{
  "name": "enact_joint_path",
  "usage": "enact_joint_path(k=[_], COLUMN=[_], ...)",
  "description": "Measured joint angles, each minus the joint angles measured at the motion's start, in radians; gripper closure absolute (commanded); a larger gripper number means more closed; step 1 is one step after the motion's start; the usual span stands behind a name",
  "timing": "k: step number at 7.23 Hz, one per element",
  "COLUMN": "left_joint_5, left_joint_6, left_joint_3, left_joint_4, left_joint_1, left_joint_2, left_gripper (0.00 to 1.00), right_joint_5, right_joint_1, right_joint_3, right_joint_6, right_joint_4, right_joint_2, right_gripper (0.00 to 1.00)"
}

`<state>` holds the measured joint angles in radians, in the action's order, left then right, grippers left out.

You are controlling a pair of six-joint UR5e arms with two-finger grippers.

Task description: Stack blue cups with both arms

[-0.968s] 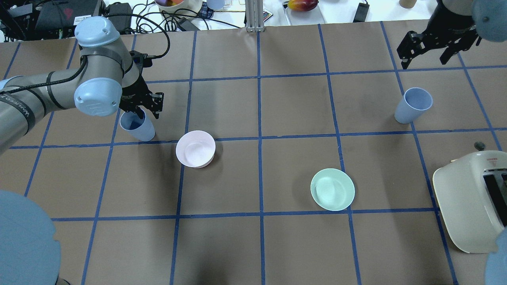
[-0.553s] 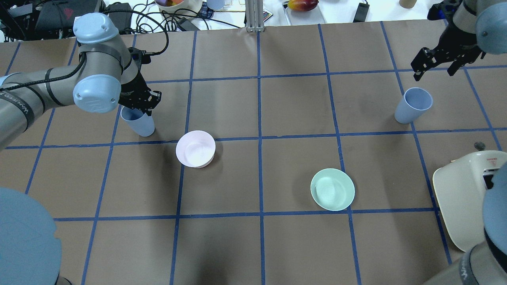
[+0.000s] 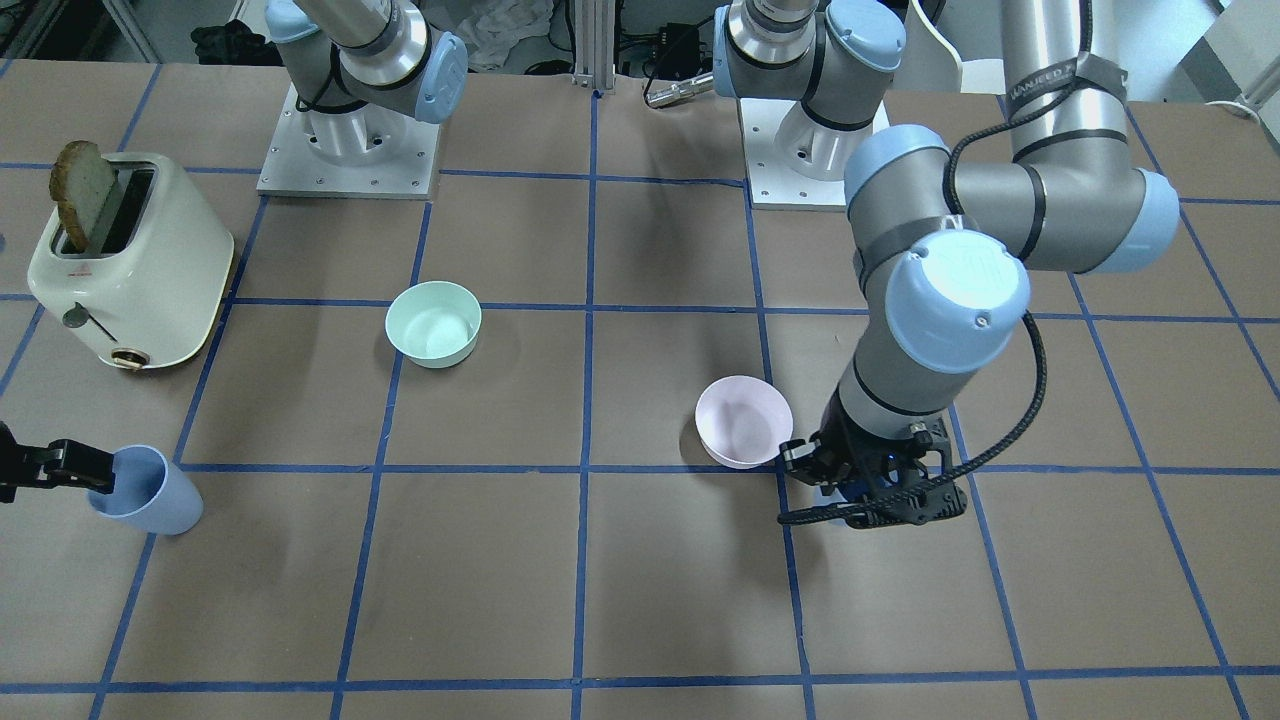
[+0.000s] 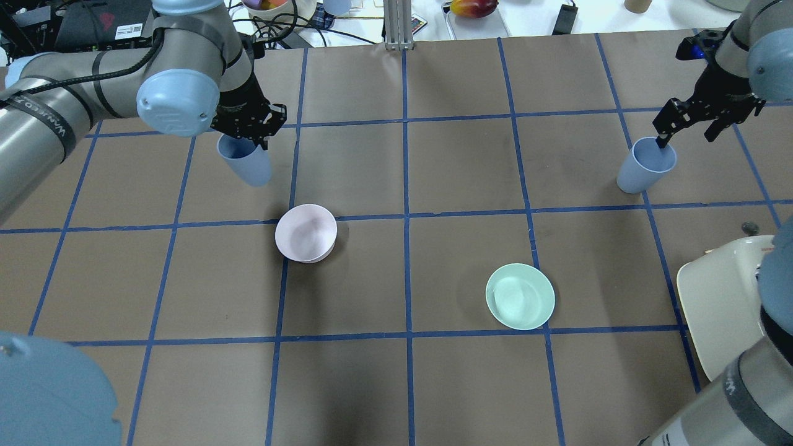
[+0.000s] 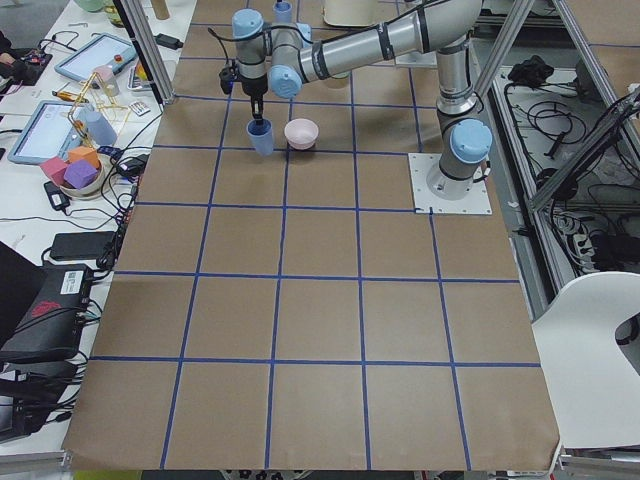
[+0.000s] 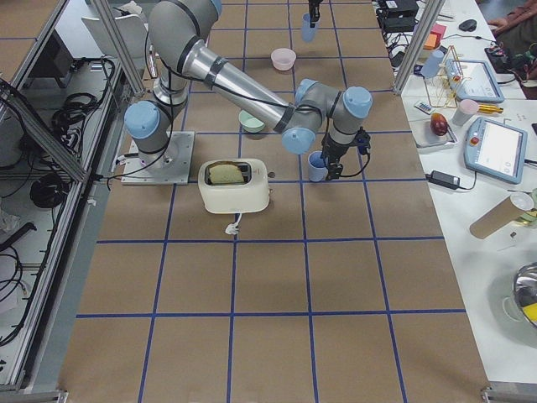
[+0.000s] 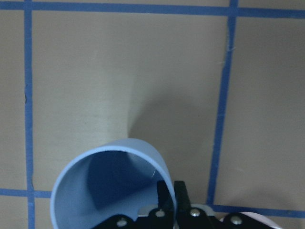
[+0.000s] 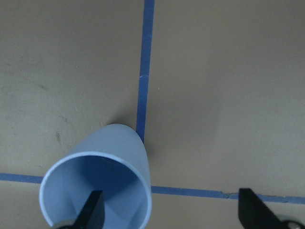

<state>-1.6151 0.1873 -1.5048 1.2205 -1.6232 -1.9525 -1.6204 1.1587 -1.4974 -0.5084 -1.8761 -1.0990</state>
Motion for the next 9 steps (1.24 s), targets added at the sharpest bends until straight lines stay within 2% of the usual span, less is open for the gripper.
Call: enact_joint_path(k=[2, 3, 4, 5, 7, 9], left_joint_5=[0.031, 0.034, 0.033, 0.028, 0.022, 0.019], left_joint_6=[0.151, 0.185, 0.225, 0.276, 0.371, 0.427], left_joint_3=[0.102, 0.186, 0.283, 0.372, 0.494, 0.533], left_joint_4=[0.005, 0.003, 0.002, 0.002, 0.008, -0.023], left_joint_1=[-0.058, -0.089, -0.129, -0.169, -0.234, -0.26], left_joint_2=[-0.047, -0.103, -0.173, -0.242, -0.345, -0.401], left_gripper=[1.0, 1.0, 1.0, 1.0, 1.0, 1.0], right_joint_5=[-0.001, -0.001, -0.001, -0.001, -0.001, -0.003], right_joint_1=[-0.003, -0.003, -0.003, -0.004, -0.004, -0.004], right_joint_3=[-0.002, -0.002, -0.005, -0.009, -0.015, -0.014], right_joint_6=[-0.004, -0.005, -0.006, -0.007, -0.006, -0.006], right_joint_4=[0.008, 0.011, 0.013, 0.013, 0.014, 0.025], right_joint_2=[0.013, 0.022, 0.03, 0.034, 0.036, 0.033], right_gripper=[0.0, 0.0, 0.12, 0.48, 1.0, 1.0])
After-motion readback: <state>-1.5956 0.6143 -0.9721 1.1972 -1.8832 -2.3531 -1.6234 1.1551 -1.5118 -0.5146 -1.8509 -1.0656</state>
